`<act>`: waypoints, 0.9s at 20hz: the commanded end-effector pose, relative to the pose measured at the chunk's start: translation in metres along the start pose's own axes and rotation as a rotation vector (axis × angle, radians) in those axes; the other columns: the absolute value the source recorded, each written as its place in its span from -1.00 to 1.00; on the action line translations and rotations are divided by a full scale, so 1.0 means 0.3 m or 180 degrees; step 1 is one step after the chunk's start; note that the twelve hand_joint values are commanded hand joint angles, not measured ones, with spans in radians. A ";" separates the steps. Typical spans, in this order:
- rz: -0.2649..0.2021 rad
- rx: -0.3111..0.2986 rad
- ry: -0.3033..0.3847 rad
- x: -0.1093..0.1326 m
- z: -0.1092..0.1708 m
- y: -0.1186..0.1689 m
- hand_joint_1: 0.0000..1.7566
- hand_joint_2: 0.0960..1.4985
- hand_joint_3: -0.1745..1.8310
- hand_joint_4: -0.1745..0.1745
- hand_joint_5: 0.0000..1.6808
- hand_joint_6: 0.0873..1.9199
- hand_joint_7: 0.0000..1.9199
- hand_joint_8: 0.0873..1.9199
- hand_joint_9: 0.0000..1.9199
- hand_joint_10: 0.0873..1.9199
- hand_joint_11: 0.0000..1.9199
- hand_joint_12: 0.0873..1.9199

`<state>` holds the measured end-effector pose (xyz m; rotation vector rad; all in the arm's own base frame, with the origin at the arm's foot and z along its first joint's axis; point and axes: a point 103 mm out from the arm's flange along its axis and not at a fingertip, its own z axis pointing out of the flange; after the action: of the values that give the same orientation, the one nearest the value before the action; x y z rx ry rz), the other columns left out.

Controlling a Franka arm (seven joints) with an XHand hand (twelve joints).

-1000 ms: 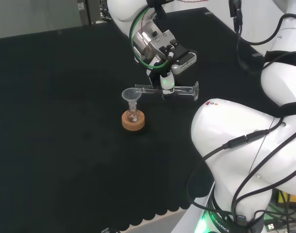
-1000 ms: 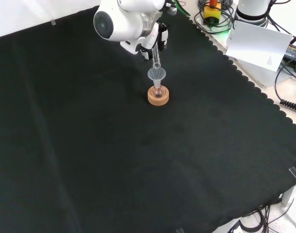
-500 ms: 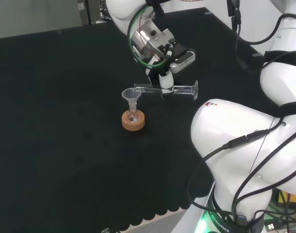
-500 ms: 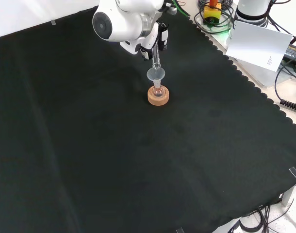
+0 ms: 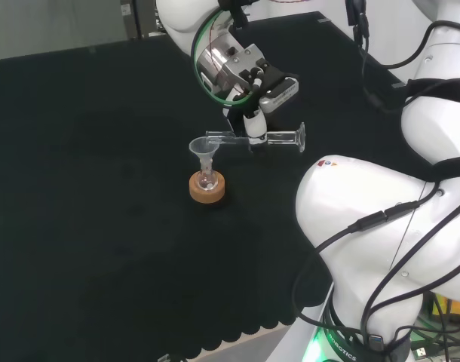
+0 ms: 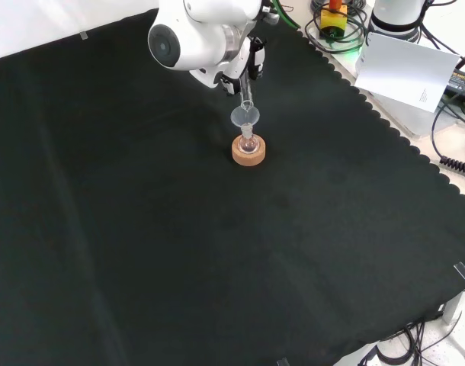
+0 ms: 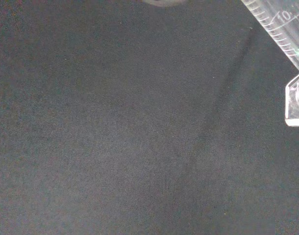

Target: Pour the water from the graduated cylinder into the round-bottom flask.

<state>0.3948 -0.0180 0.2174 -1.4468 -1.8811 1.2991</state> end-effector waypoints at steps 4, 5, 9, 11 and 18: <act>0.0070 0.0072 -0.0089 0.035 -0.023 -0.009 0.43 0.46 -0.83 -1.00 0.13 0.03 0.03 0.02 0.47 -1.00 0.21 -0.22; 0.0068 0.0081 -0.0091 0.032 -0.021 -0.009 0.43 0.46 -0.83 -1.00 0.13 0.03 0.03 0.02 0.47 -1.00 0.21 -0.22; 0.0077 0.0077 -0.0100 0.039 -0.028 -0.012 0.43 0.46 -0.83 -1.00 0.13 0.03 0.03 0.02 0.47 -1.00 0.21 -0.22; 0.0102 0.0080 -0.0101 0.040 -0.029 -0.014 0.43 0.46 -0.83 -1.00 0.13 0.04 0.03 0.02 0.47 -1.00 0.20 -0.22; 0.0120 0.0122 -0.0098 0.016 -0.027 -0.018 0.43 0.46 -0.83 -1.00 0.13 0.04 0.03 0.02 0.47 -1.00 0.20 -0.22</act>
<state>0.3962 -0.0045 0.2230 -1.4567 -1.8602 1.3692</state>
